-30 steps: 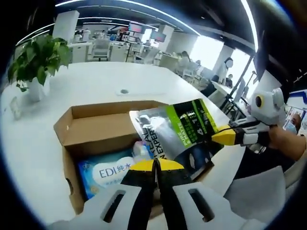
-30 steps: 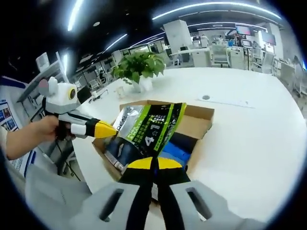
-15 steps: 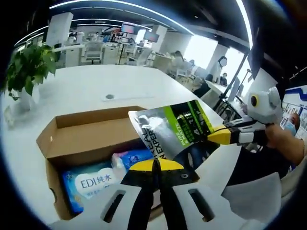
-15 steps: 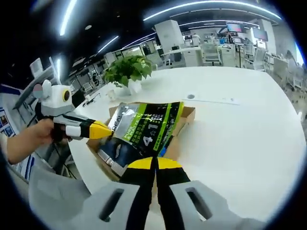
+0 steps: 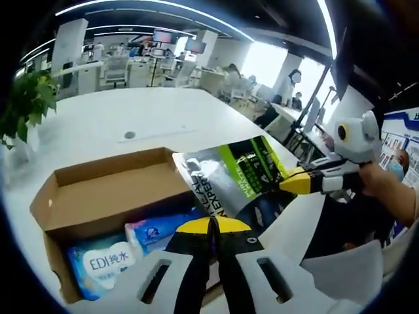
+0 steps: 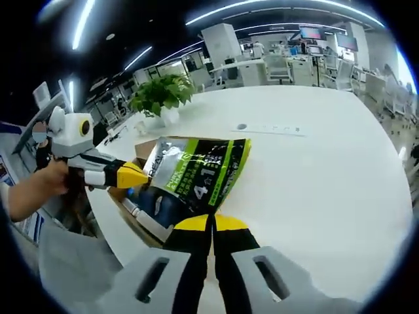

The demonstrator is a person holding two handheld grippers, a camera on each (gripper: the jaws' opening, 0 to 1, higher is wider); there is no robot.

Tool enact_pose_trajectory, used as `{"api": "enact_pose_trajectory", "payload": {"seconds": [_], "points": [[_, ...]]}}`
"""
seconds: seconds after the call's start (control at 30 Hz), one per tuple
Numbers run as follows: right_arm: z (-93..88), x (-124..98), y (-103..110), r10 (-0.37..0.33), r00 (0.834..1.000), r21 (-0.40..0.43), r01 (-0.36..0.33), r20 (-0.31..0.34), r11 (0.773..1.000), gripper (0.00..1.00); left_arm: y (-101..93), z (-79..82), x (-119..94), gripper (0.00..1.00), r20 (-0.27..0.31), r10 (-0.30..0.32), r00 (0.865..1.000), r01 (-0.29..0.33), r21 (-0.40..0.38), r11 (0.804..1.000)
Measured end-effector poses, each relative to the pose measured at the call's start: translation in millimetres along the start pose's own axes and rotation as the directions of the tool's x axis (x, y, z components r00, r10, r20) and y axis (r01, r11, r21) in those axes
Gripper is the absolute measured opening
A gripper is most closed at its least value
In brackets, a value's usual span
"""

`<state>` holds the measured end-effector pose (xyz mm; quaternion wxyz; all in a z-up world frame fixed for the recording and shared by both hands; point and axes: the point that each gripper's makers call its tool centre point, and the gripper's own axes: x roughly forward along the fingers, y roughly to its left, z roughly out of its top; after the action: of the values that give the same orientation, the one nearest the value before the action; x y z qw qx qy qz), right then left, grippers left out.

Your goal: Operate the shoe box by opening the lid, removing the specified soft item, and placing it in the target area until the item is outside and the box remains undamaged.

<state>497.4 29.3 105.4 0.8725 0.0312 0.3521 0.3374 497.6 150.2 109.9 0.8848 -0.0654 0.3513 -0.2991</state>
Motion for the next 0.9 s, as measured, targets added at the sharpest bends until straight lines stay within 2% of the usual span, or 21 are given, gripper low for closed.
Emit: {"api": "enact_pose_trajectory", "payload": {"seconds": [0.7, 0.9], "points": [[-12.1, -15, -46, -0.063, 0.998, 0.026, 0.064, -0.026, 0.998, 0.0, -28.7, 8.2, 48, 0.0, -0.026, -0.032, 0.999, 0.033, 0.016, 0.999], [-17.1, -14, -60, -0.079, 0.996, 0.021, 0.08, -0.042, 0.997, 0.0, -31.8, 4.7, 63, 0.0, -0.049, -0.034, 0.998, 0.035, 0.013, 0.999]]}}
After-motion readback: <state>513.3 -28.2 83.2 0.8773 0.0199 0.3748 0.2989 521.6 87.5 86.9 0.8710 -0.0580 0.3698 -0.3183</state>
